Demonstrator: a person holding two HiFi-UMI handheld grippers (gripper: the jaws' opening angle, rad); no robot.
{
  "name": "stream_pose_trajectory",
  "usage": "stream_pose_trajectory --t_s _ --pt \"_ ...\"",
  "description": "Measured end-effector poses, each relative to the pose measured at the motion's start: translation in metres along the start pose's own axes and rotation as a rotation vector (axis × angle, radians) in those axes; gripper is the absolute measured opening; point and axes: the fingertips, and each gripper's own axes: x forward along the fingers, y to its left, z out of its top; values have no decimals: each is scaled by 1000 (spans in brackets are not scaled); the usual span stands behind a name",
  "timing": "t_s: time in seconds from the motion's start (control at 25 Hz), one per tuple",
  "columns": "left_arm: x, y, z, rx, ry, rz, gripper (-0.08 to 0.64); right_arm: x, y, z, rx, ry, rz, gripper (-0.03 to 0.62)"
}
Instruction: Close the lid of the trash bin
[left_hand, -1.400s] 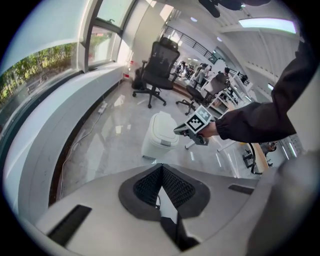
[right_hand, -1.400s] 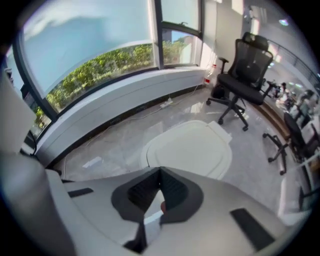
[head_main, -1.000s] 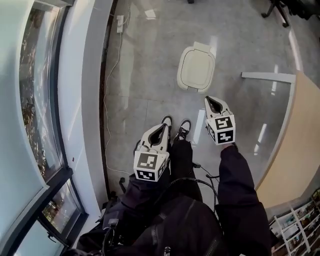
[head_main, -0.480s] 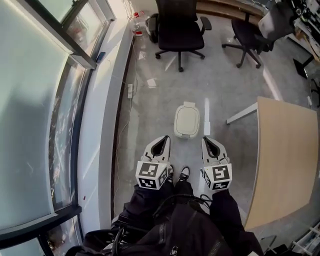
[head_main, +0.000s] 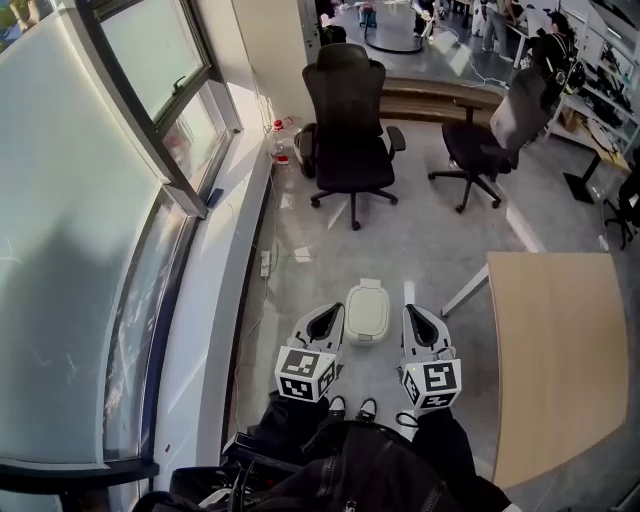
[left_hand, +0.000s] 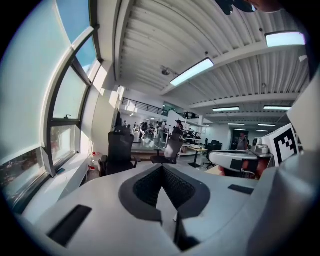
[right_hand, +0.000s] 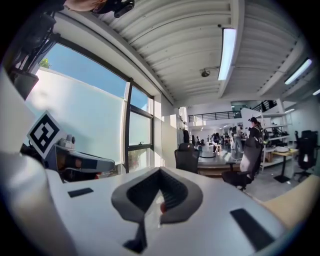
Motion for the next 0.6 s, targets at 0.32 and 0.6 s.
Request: stream_pose_trajectory --t_s 0.32,0.6 --pt "-8 -21 28 60 -52 -20 2 -18 5 38 -32 -78 -4 6" --pt "-6 -32 44 94 -81 -45 2 -22 4 58 -41 -125 -24 6"
